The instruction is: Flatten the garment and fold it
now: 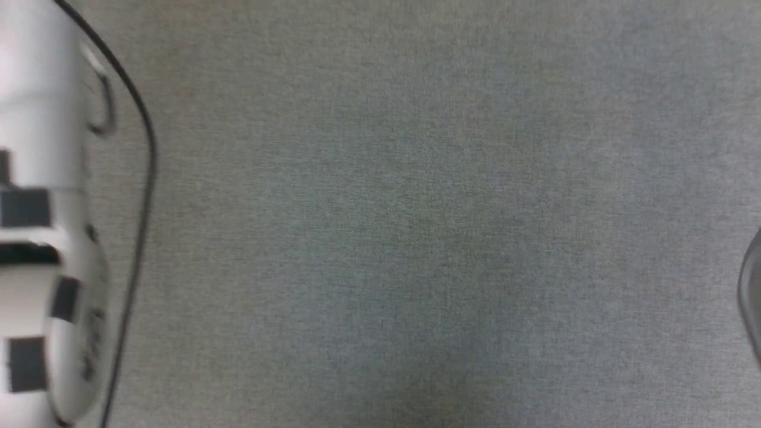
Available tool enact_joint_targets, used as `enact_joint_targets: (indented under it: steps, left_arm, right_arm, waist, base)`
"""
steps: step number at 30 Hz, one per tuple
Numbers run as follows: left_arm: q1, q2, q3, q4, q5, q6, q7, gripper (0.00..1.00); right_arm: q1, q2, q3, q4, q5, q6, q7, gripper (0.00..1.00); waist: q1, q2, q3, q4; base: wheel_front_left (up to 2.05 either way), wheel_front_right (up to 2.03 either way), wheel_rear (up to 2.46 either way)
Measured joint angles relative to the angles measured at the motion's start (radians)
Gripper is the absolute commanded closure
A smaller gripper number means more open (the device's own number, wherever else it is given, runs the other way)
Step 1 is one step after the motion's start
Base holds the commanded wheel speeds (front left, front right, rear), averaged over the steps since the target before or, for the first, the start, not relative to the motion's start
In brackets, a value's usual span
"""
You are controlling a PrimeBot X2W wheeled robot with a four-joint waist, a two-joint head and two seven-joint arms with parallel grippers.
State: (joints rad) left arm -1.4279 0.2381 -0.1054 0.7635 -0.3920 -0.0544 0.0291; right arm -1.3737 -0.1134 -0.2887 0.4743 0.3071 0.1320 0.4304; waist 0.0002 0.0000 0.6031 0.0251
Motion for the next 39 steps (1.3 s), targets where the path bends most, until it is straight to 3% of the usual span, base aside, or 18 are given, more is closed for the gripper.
enact_joint_targets:
  steps: [8,19,27,39]
  left_arm:
    - [0.275,-0.052,-0.012,-0.001,-0.068,-0.05,-0.094,1.0]
    - [0.766,-0.091,-0.038,-0.136,-0.138,-0.057,-0.136,1.0]
    - [1.062,-0.102,-0.011,-0.283,-0.191,-0.013,-0.113,1.0]
    - [1.448,-0.066,0.072,-0.605,-0.277,0.146,0.084,1.0]
  right_arm:
    - [0.343,-0.054,0.126,-0.09,0.176,0.0,-0.016,1.0]
    - [0.899,-0.078,0.183,-0.258,0.298,0.0,-0.086,1.0]
    - [1.172,-0.042,0.176,-0.361,0.323,0.0,-0.077,1.0]
    - [1.454,0.002,0.033,-0.529,0.326,0.0,0.067,1.0]
  waist:
    - [-0.0002,0.0,-0.122,0.019]
    - [-0.0003,0.0,-0.34,0.037]
    - [-0.0004,0.0,-0.468,0.04]
    - [-0.0003,0.0,-0.58,0.017]
  base:
    - [0.0,0.0,0.0]
    - [0.0,0.0,0.0]
    - [0.0,0.0,0.0]
    - [0.0,0.0,0.0]
